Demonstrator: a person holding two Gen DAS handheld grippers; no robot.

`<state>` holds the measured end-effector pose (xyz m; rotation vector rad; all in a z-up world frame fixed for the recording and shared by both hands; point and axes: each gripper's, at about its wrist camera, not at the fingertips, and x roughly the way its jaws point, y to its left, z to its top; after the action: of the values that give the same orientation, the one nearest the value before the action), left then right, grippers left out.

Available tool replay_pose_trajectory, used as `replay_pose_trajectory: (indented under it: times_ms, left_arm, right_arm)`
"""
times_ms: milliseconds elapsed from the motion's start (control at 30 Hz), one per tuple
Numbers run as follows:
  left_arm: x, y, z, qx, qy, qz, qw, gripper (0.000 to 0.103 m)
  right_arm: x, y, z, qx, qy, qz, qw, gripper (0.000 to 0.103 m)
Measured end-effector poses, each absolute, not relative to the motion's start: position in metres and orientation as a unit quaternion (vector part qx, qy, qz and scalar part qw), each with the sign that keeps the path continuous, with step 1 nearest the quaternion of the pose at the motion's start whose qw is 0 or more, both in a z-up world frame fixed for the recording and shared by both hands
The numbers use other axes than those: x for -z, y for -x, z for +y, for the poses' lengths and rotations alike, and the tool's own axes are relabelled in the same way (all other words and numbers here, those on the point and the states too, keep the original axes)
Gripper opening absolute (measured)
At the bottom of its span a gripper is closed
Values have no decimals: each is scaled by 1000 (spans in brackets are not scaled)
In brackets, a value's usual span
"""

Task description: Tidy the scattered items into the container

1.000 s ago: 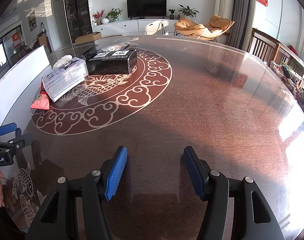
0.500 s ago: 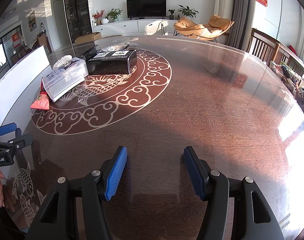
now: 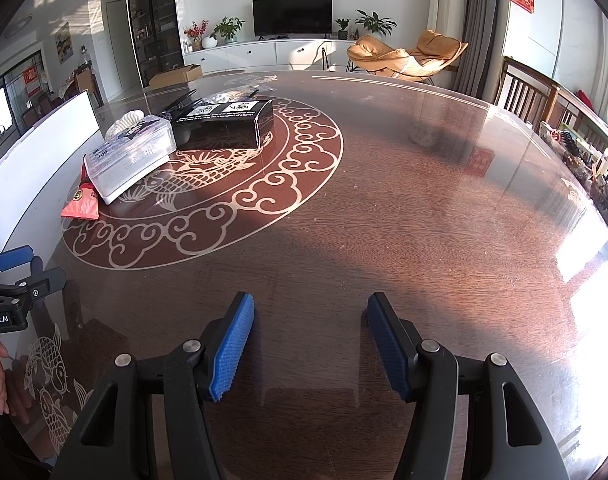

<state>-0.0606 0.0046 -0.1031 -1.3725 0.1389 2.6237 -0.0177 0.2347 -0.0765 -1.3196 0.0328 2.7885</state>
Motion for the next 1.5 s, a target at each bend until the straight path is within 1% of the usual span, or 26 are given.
replay_pose_trajectory:
  times_ms: [600, 700, 767, 867, 967, 1067, 1167, 1233, 1267, 1367, 1500]
  left_arm:
    - [103, 61, 5, -881, 461, 47, 89, 103]
    - [103, 59, 3, -878, 465, 55, 103, 103]
    - [103, 53, -2, -876, 465, 60, 111, 103]
    - [103, 45, -18, -880, 462, 53, 99, 103]
    - [104, 38, -29, -885, 453, 48, 93, 103]
    - [105, 37, -30, -887, 450, 47, 88, 103]
    - [105, 39, -29, -888, 449, 45, 84, 103]
    - [105, 39, -29, -889, 448, 45, 84, 103]
    - [105, 39, -29, -889, 448, 45, 84, 103]
    - [105, 39, -29, -889, 448, 45, 84, 103]
    - [105, 39, -29, -889, 448, 45, 84, 103]
  right_arm:
    - [77, 18, 235, -904, 427, 11, 28, 60]
    - [77, 18, 234, -904, 427, 11, 28, 61]
    - [77, 18, 235, -904, 427, 11, 28, 61]
    - [77, 18, 234, -904, 427, 11, 28, 61]
    - [76, 26, 231, -900, 435, 14, 23, 63]
    - [72, 50, 216, -891, 452, 38, -24, 62]
    - [62, 80, 193, -880, 453, 111, -90, 62]
    - [51, 102, 174, -878, 442, 149, -107, 62]
    - [44, 114, 162, -882, 432, 156, -108, 62]
    - [22, 148, 120, -902, 395, 128, -113, 62]
    - [22, 185, 62, -906, 410, 3, -100, 62]
